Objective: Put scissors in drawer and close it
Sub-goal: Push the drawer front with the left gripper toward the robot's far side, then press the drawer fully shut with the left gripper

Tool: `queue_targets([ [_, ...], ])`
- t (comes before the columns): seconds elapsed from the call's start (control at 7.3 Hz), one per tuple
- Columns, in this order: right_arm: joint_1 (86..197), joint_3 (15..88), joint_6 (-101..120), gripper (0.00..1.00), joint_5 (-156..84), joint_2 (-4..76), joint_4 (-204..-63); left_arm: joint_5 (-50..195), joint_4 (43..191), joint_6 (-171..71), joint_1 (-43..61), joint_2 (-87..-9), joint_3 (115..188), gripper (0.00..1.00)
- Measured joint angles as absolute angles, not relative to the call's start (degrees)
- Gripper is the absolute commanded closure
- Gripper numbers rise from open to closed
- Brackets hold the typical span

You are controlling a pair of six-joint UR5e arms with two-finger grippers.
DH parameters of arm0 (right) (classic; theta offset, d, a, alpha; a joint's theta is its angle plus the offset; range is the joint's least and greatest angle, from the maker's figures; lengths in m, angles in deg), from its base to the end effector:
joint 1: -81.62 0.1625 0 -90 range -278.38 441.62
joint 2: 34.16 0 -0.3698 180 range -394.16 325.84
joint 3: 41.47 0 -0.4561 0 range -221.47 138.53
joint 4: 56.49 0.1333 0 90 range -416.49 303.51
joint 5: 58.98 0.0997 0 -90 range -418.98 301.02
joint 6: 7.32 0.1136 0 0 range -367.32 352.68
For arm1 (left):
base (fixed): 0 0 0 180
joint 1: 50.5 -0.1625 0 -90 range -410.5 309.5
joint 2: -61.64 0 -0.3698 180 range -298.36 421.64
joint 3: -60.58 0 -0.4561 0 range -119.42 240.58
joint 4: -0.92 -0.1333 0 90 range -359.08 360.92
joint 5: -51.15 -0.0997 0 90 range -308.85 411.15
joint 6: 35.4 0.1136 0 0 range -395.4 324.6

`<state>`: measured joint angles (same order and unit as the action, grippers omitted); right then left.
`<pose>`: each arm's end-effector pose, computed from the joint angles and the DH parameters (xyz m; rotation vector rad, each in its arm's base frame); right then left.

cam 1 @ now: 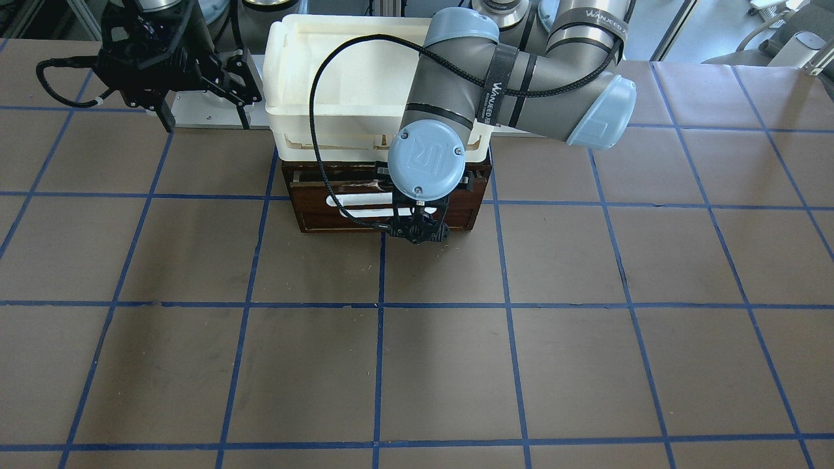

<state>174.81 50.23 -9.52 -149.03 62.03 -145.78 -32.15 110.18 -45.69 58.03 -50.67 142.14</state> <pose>0.1620 -0.5136 0.4591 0.1476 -3.1361 0.1036 -0.3312 -0.5271 0.2463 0.1621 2.9708 0.9003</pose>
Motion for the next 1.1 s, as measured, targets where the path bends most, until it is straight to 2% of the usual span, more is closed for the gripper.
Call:
queue_targets([
  [0.55,174.8,50.2,-9.5,0.00,-148.9,62.0,-146.6,-32.5,109.1,-45.6,58.1,-50.3,141.9,0.00],
  [1.1,174.7,50.2,-9.5,0.00,-148.9,62.0,-146.8,-32.8,97.1,-44.6,57.9,-50.4,142.0,0.00],
])
